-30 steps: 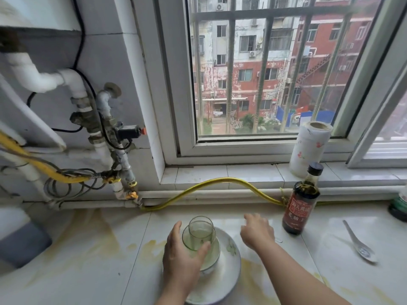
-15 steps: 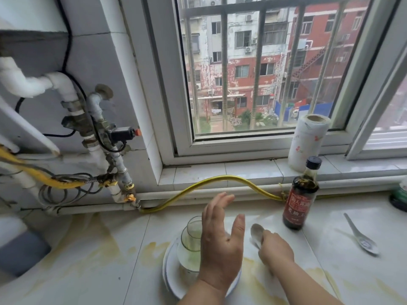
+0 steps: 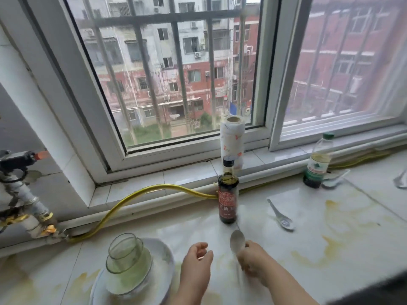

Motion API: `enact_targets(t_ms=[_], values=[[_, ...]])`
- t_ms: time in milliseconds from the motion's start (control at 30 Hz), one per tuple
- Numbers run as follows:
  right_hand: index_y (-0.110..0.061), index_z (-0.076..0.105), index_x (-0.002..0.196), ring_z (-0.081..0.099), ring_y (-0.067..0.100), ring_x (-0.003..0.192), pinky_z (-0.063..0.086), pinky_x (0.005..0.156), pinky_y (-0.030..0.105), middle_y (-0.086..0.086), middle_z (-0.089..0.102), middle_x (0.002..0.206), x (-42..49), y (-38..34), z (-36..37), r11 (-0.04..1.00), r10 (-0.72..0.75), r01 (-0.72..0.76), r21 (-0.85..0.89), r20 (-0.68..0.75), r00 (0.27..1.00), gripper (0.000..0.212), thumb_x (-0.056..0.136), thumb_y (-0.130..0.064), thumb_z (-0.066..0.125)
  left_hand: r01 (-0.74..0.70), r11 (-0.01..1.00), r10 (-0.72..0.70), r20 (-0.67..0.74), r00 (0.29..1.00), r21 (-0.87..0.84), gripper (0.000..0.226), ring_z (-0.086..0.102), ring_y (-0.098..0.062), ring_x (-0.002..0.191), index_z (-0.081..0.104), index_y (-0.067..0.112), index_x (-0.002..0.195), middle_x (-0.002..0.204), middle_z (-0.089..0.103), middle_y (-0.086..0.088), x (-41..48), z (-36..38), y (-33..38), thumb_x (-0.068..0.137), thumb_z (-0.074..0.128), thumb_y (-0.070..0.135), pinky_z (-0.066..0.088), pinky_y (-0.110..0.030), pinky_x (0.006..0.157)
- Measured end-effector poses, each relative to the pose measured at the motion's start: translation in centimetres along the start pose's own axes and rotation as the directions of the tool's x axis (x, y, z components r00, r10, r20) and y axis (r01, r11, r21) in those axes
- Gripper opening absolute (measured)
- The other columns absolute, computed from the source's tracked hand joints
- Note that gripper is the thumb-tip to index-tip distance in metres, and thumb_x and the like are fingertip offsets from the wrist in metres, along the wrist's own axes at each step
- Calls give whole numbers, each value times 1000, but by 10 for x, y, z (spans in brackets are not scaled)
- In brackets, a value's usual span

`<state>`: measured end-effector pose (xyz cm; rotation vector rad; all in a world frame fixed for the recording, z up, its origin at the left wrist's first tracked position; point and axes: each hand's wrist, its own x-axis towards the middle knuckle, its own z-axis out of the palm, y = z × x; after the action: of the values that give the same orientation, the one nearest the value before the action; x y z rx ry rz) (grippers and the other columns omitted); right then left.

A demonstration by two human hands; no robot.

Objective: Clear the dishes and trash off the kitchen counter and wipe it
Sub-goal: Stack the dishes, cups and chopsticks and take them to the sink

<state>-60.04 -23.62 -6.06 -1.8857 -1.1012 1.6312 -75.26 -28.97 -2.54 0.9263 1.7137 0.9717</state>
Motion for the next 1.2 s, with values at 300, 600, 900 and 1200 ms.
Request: enact_targets(t_ms=[300,600,900,1200], values=[[5,51,91,57,27,57,52,53,37,16,51,72,4,6,-141,819,32,-79,569,91,995,17,86,-1,37,1,993,-9,72,997,117,16,59,-18,94,58,20,104,108,63,-6,-5,141,37,89,57,14,47,-30,84],[-9,39,87,29,16,47,20,44,19,8,39,64,13,20,-279,912,42,49,408,-213,976,12,88,-3,30,-264,764,209,161,965,589,37,48,-13,124,49,29,130,137,47,8,18,233,49,93,50,27,39,-26,100],[-5,43,96,31,15,50,23,46,23,9,40,70,36,37,-304,939,128,-25,343,-283,951,13,88,-4,34,-598,133,412,505,759,791,44,63,-20,94,70,28,91,104,65,6,68,245,58,52,77,8,51,-29,62],[-5,49,97,42,18,54,30,46,21,10,52,81,55,17,-305,969,117,-39,245,-314,942,14,86,-6,40,-664,-158,279,678,680,731,30,52,-24,104,63,19,102,99,61,-1,95,253,77,80,44,10,24,-40,106]])
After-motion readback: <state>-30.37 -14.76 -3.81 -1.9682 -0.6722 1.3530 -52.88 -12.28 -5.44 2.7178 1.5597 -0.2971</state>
